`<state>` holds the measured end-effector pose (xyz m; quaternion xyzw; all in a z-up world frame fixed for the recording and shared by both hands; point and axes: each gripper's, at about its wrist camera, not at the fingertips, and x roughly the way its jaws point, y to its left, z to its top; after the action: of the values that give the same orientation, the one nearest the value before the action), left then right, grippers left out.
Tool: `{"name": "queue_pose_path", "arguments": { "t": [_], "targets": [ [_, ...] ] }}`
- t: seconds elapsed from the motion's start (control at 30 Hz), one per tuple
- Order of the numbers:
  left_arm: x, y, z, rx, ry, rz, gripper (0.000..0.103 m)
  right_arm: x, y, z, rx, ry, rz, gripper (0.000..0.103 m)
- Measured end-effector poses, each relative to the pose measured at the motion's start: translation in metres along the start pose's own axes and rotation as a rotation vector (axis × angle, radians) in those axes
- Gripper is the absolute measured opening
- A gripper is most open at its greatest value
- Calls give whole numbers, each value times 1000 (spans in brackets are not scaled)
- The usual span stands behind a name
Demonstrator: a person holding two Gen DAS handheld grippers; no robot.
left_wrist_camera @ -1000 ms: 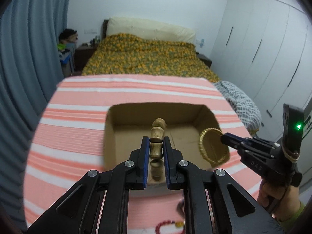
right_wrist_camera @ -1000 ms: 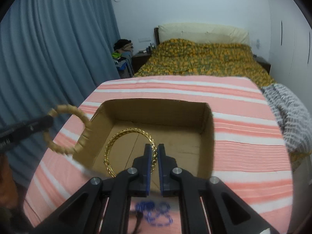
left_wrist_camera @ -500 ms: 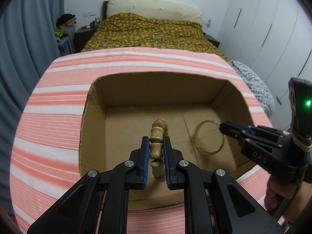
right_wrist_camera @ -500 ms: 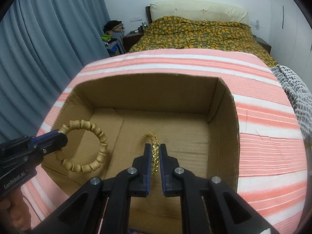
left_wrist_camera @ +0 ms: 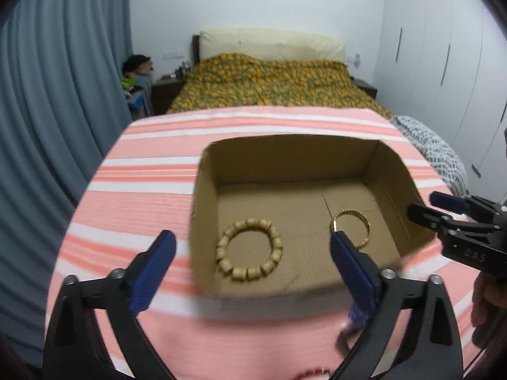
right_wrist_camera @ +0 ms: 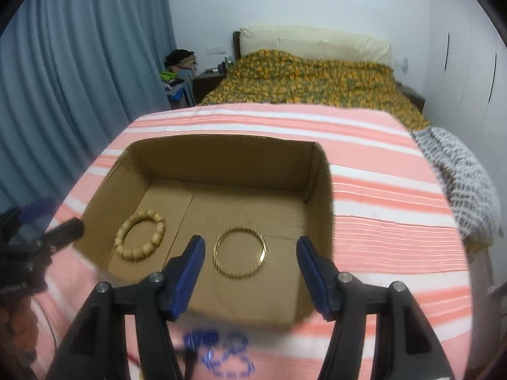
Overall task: Organize jewelry
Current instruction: 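Move both tools back toward the remaining jewelry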
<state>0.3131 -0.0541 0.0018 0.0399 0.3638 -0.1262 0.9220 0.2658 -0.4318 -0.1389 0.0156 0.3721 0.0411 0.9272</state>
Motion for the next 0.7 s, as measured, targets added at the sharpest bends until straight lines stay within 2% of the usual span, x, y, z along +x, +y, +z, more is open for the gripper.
{"name": "queue_pose_path", "arguments": {
  "t": [0.07,0.2,0.43,0.53,0.7],
  "targets": [
    [-22,0,-17,2,-15,8,100,-17,1,-9,-19,-18,-7,70],
    [-52,-4,-52,30,-4,19,101,-60,0,-57,-50,-38,-16,70],
    [-100,-29,-125,123,44,130,101,-111,8,-147,-56,-28,-55,70],
    [-120,-36,-151,131,47,132,102,-126,9,-178,-35,-8,-70,70],
    [-139,-33,-183,60,93,94,102,-150,14,-215,12,6,-43,70]
  ]
}}
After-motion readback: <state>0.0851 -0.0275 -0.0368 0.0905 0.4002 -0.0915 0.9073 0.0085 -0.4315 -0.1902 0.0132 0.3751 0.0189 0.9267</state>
